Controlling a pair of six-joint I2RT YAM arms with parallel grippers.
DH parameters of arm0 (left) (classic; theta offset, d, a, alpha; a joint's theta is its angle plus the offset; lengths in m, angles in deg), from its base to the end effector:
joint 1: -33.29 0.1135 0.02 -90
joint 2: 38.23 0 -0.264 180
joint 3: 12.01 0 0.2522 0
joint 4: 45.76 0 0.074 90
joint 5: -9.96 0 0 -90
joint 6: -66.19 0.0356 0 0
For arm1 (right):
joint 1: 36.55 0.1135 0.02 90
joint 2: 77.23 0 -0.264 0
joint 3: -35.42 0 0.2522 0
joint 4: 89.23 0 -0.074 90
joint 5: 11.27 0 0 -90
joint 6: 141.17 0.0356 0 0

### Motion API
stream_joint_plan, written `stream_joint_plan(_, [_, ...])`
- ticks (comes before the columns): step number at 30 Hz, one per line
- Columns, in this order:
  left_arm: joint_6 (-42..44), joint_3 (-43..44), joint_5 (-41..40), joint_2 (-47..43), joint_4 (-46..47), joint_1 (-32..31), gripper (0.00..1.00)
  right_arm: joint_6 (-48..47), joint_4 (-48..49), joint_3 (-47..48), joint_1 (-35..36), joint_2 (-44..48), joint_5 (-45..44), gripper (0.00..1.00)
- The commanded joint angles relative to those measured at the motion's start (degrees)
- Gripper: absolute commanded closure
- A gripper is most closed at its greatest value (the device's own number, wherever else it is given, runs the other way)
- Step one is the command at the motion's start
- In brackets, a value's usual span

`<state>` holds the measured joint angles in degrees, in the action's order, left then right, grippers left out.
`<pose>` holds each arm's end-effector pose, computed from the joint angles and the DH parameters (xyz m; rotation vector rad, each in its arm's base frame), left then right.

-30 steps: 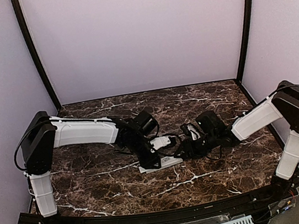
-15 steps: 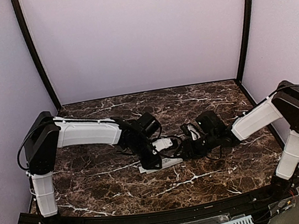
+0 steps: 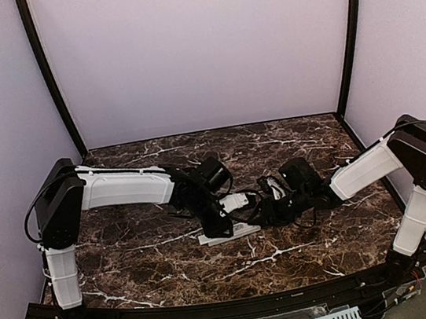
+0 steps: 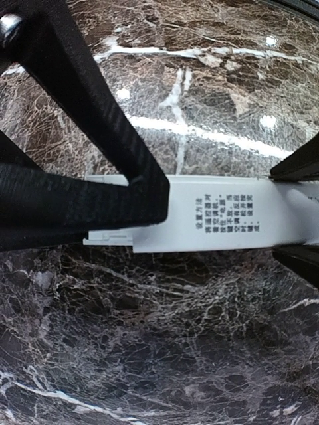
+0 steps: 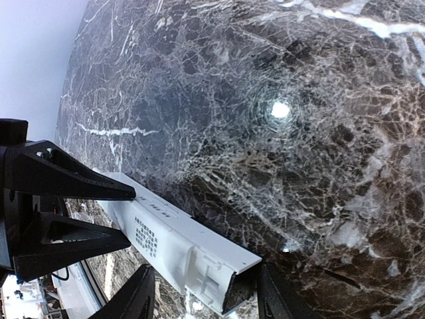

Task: Load the batteries into the remote control
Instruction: Adjust the battery cover of the remote control without the battery cover.

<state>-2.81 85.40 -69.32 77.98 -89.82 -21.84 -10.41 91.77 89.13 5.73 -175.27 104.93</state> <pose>0.2376 -0.3525 0.1721 1.7194 2.0960 -0.4351 0.2220 0.2231 0.1260 -0.2918 2.5644 1.1818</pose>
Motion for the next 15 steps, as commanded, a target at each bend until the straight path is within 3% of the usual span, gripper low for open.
stream_joint_plan(1, [0.79,1.65,1.12,0.75,-1.45,-0.26,0.67,-0.47,0.75,-0.72,0.26,0.76,0.82,0.49])
stream_joint_plan(15, [0.54,2.9,1.33,1.4,-1.57,-0.72,0.67,-0.16,1.64,-1.14,0.08,0.49,1.3,0.49])
